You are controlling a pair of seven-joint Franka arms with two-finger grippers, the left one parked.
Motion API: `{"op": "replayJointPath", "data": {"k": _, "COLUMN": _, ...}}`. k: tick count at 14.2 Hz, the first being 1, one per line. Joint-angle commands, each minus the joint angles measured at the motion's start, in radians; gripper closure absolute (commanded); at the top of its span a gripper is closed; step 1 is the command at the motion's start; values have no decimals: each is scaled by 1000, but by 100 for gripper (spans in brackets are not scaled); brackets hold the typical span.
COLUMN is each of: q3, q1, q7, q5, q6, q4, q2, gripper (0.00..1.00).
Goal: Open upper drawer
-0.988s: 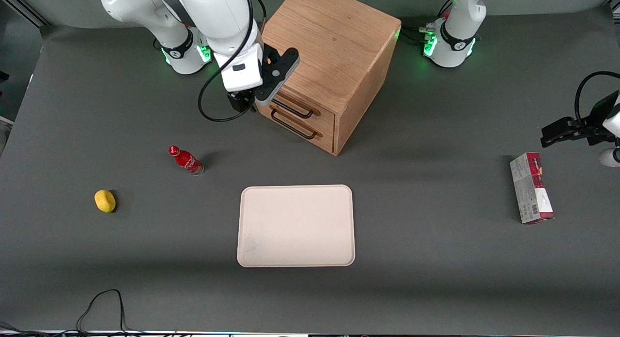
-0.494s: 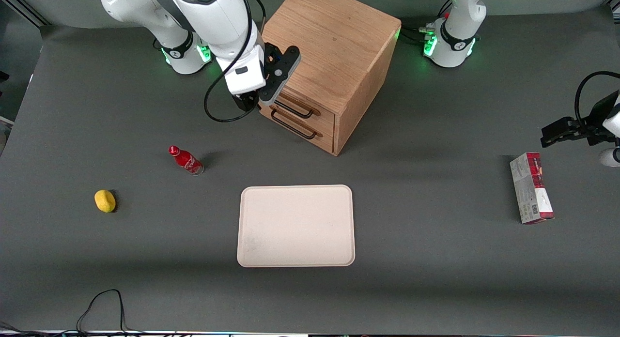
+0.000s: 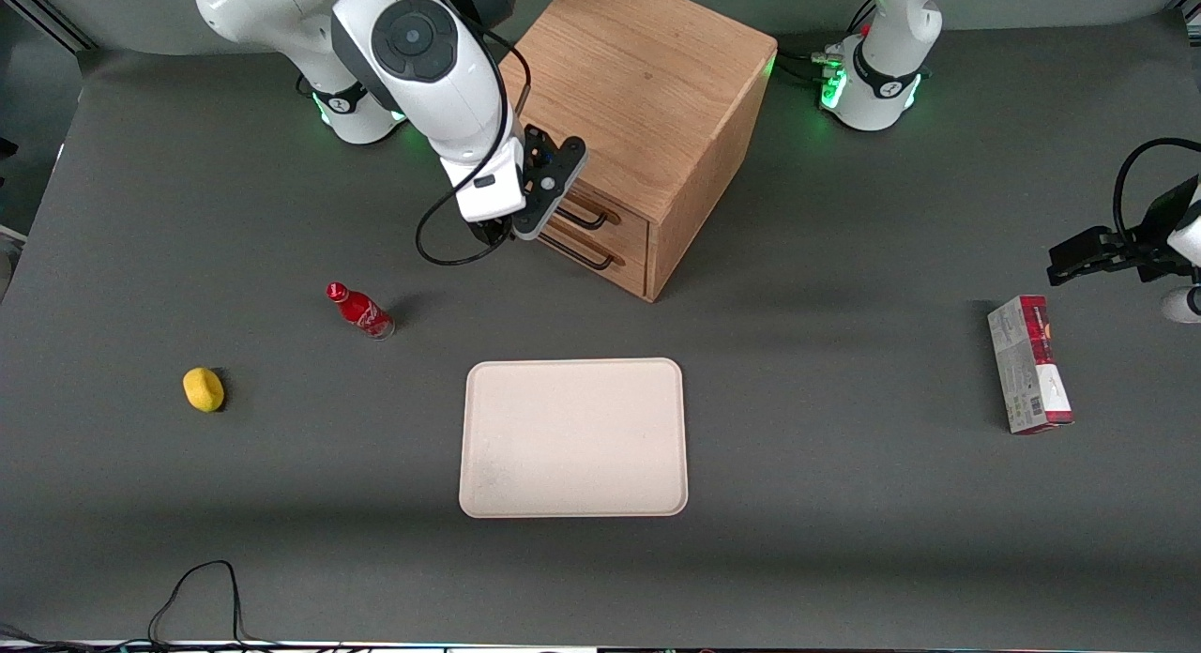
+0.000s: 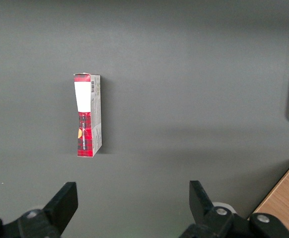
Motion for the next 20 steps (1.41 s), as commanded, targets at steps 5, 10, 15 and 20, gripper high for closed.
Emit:
{"op": "replayJointPath", "data": {"k": 5, "q3": -11, "q1": 29, "q7": -25, "q5": 0, "q6": 117, "q4": -118, "q2": -17, "gripper": 0}}
{"op": "replayJointPath", "data": {"k": 10, "q3": -13, "q1": 32, "q7": -25, "q5": -9, "q6": 170, "q4": -157, "q2": -10, "gripper": 0}}
{"op": "replayJointPath", "data": {"k": 15, "q3": -13, "q1": 31, "q7": -25, "q5": -35, "q6": 193, "q4": -157, "q2": 15, "gripper": 0}}
{"op": "replayJointPath", "data": {"k": 20, "q3": -14, "q1": 26, "q7": -26, "q5": -38, "q6": 210, "q4": -157, "q2": 32, "gripper": 0}}
